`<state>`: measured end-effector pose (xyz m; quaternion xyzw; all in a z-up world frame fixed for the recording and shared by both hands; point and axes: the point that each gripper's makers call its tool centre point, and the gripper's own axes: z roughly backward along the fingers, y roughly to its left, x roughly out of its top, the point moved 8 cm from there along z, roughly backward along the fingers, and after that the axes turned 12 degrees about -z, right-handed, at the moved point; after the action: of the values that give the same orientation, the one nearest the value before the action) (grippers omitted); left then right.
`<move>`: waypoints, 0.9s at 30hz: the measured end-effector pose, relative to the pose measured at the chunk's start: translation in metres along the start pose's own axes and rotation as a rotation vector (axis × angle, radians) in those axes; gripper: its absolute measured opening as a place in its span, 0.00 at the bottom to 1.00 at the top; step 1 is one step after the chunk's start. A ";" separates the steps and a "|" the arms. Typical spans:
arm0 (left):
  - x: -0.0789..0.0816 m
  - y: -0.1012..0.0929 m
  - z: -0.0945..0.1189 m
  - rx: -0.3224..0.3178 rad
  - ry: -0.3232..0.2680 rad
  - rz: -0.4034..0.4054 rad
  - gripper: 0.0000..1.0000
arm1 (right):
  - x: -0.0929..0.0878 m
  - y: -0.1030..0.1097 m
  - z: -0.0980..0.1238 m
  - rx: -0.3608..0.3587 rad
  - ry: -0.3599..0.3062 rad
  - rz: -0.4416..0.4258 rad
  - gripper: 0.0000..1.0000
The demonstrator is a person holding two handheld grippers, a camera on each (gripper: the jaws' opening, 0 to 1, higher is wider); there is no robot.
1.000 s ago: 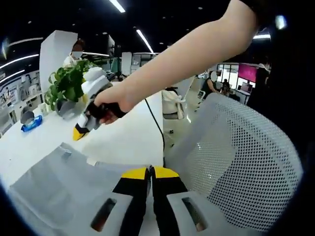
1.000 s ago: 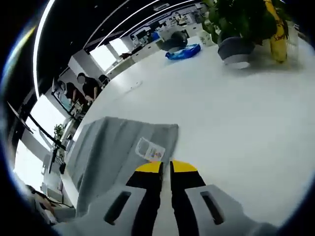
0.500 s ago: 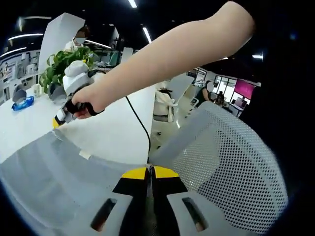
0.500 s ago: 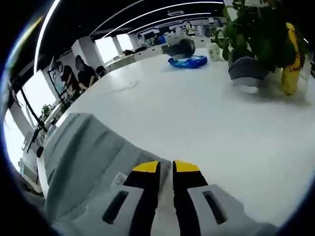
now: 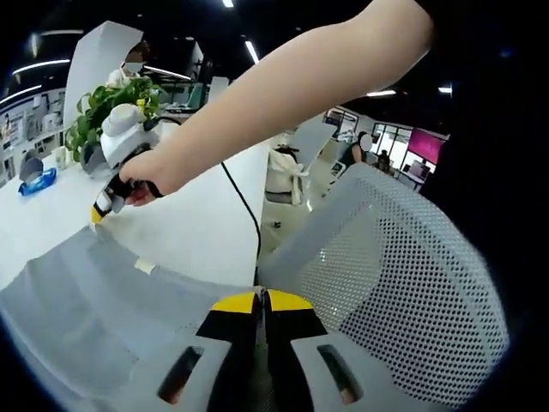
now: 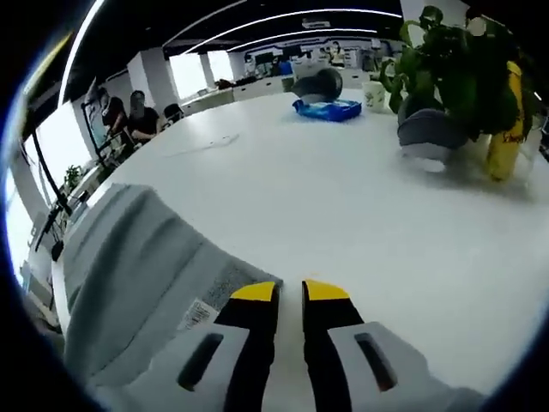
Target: Fold the towel on the table until its edges align and the towel forms a compact rectangular stack.
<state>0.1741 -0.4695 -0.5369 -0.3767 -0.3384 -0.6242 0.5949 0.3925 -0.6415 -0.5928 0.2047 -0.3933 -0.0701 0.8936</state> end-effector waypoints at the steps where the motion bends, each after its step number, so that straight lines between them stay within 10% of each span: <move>1: 0.000 0.000 0.000 -0.001 -0.001 0.000 0.03 | -0.001 0.003 -0.001 0.024 0.004 -0.038 0.11; 6: -0.001 0.000 0.000 -0.005 -0.001 0.003 0.03 | -0.008 0.006 -0.008 -0.032 0.050 0.161 0.08; 15: 0.017 -0.001 0.003 0.009 -0.079 0.023 0.03 | 0.003 -0.003 -0.001 0.079 -0.052 -0.158 0.05; 23: 0.046 0.000 0.008 0.068 -0.158 -0.038 0.03 | 0.049 0.005 0.038 0.296 -0.228 -0.287 0.00; 27: 0.063 -0.001 0.009 0.071 -0.194 -0.071 0.03 | 0.062 -0.004 0.056 0.282 -0.250 -0.281 0.00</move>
<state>0.1732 -0.4920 -0.4775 -0.4019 -0.4294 -0.5931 0.5498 0.3936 -0.6807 -0.5188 0.3700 -0.4743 -0.1631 0.7820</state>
